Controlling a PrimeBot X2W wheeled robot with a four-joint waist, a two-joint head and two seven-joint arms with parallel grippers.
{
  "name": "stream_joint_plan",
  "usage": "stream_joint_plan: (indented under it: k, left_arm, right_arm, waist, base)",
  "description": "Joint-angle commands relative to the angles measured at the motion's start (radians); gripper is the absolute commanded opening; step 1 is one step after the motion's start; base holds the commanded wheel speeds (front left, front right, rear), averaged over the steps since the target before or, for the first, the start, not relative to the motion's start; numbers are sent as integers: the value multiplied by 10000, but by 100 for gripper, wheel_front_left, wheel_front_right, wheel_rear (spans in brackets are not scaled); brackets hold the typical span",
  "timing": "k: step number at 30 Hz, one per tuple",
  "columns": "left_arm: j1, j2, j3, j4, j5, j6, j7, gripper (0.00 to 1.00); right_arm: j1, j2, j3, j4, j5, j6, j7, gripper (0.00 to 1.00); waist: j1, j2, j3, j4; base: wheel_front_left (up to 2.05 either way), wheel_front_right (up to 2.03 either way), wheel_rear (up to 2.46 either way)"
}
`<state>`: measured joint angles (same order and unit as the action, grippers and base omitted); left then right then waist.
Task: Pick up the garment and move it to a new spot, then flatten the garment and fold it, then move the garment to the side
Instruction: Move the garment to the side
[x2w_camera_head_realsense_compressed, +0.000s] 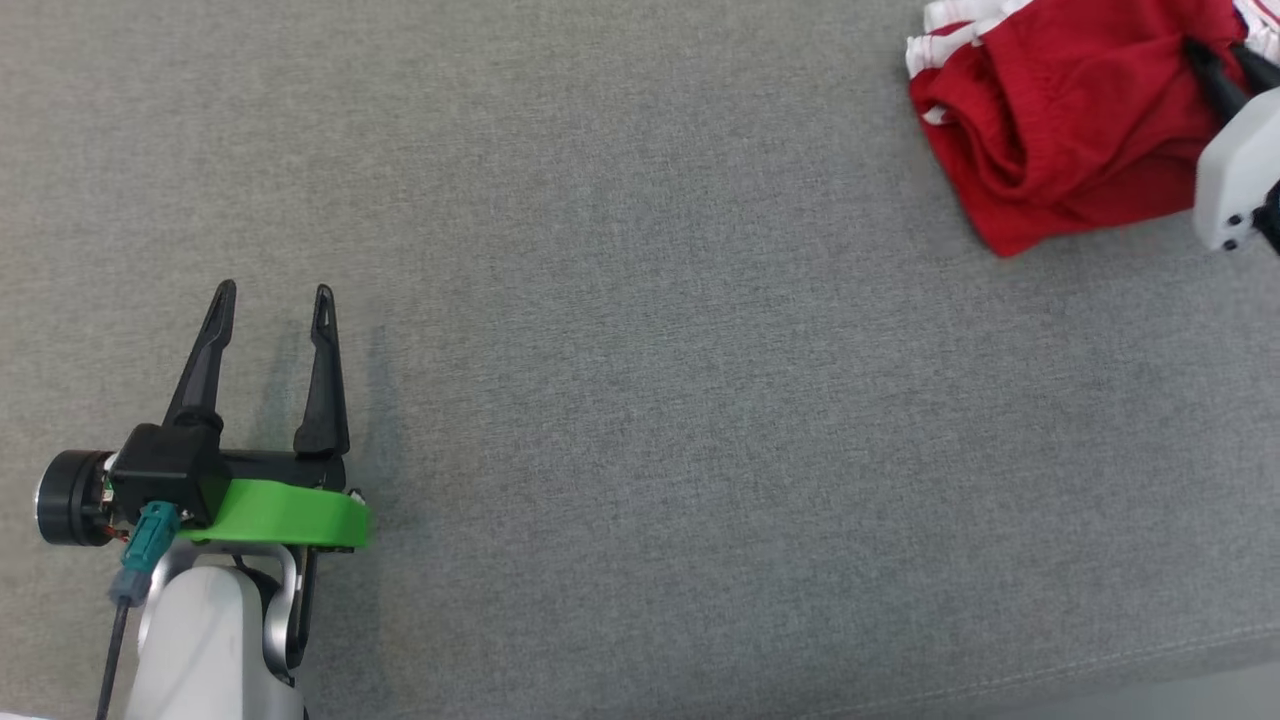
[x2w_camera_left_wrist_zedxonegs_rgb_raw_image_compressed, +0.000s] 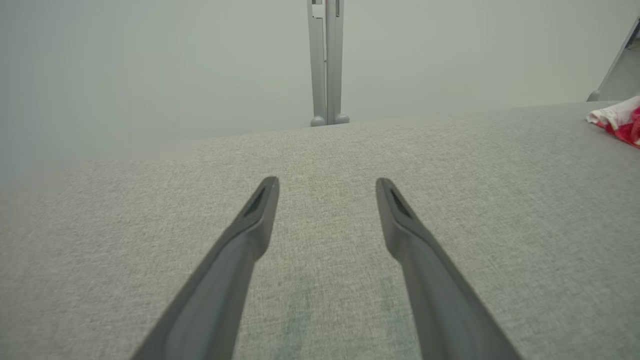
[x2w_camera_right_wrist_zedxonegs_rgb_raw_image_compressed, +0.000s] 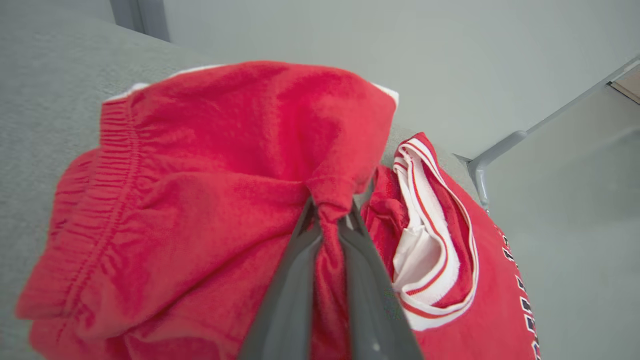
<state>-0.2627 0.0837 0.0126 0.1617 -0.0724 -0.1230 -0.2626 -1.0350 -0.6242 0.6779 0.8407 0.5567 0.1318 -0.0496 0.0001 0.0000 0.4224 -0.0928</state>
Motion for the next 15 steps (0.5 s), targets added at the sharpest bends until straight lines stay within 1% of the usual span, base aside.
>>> stream_joint_plan:
  k: [1,7,9,15]
  left_arm:
    - [-185,167,53,-74,50,-30,-25,100]
    - [-214,424,-44,-394,194,-48,-25,100]
    - [-265,502,-103,-540,246,-53,-25,100]
    - [-314,727,-242,-856,330,-67,-24,100]
  right_arm:
    - [-275,-299,108,-76,144,-25,51,0]
    - [-1138,-1211,472,-144,555,-25,239,0]
    - [-1467,-1556,605,-85,594,-25,194,0]
    - [-2381,-2202,1039,407,591,-25,310,0]
  waist:
    - [-1,0,700,-679]
    - [-1,0,1232,-1064]
    - [-1,0,1421,-1107]
    - [-1,0,1763,-1137]
  base:
    - [0,0,0]
    - [0,0,0]
    - [0,0,0]
    - [0,0,0]
